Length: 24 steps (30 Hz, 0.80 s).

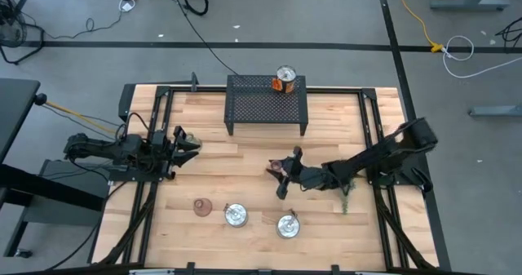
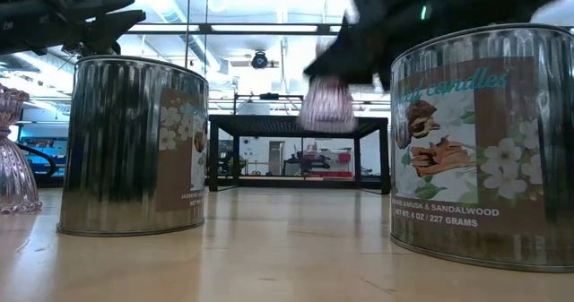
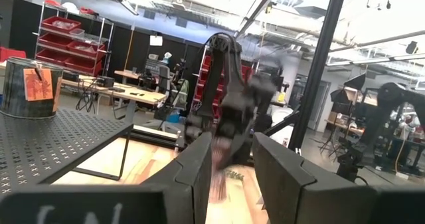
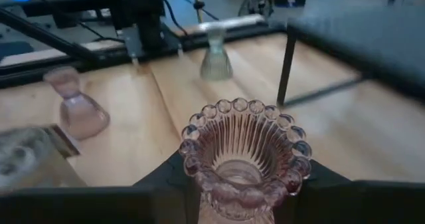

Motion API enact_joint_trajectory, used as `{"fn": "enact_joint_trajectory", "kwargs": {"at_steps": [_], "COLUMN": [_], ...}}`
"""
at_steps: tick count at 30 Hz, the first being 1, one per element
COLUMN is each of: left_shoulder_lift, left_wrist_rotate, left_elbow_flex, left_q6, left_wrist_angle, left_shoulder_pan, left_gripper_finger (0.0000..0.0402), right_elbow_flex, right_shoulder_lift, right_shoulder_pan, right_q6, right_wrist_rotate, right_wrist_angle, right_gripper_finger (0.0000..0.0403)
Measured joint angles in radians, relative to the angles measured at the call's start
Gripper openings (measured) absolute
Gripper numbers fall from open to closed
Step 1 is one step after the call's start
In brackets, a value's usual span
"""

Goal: Pick & Place candle stick holders
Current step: Put the right pink candle holder on the shelf

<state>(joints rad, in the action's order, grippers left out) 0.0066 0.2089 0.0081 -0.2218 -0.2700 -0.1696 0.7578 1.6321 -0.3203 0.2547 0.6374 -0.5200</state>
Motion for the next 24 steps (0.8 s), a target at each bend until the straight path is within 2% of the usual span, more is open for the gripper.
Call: {"fn": "enact_joint_trajectory", "kwargs": {"at_steps": [6, 12, 16, 24], "left_shoulder_lift": [0.000, 0.000, 0.000, 0.000], "left_wrist_rotate": [0.000, 0.000, 0.000, 0.000], "left_elbow_flex": [0.000, 0.000, 0.000, 0.000], "left_q6": [0.000, 0.000, 0.000, 0.000], "left_wrist_angle": [0.006, 0.005, 0.005, 0.005], "left_shoulder_pan": [0.000, 0.000, 0.000, 0.000], "left_gripper_finger": [0.0115, 0.0115, 0.0115, 0.0115], "right_elbow_flex": [0.108, 0.173, 0.174, 0.163], "right_shoulder_lift": [-0.211, -0.376, -0.428, -0.417], "right_shoulder_pan": [0.009, 0.073, 0.167, 0.391], "right_q6": [-0.095, -0.237, -0.252, -0.239], "right_wrist_rotate": [0.077, 0.099, 0.043, -0.128], "right_wrist_angle": [0.342, 0.420, 0.454, 0.458], "right_gripper_finger": [0.0117, 0.0117, 0.0117, 0.0117]}}
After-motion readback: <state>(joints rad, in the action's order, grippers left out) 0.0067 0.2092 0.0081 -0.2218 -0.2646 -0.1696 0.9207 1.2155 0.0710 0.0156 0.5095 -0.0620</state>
